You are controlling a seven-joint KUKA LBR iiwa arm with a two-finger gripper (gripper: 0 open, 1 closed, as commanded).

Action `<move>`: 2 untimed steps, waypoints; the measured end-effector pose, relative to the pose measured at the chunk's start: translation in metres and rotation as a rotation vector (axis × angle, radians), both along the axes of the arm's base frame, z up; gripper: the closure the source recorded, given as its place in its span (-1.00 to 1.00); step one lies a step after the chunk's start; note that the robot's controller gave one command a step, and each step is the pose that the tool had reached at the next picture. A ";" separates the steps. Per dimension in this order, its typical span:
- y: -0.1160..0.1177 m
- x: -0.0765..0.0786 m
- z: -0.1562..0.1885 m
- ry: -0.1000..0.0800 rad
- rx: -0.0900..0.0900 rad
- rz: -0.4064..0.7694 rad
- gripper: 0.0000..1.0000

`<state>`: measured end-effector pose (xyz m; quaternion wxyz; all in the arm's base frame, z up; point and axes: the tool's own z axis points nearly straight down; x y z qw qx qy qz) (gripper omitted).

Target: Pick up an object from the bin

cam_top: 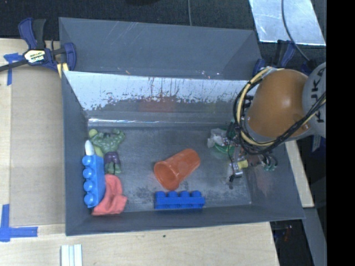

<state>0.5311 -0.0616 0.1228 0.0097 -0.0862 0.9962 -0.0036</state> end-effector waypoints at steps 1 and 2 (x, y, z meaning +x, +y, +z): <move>0.000 0.000 0.000 0.000 0.000 0.001 -1.00; 0.036 0.028 -0.031 -0.007 -0.002 0.064 -1.00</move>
Offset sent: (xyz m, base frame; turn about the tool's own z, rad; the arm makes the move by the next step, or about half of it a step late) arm 0.0432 0.0618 -0.0528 -0.1069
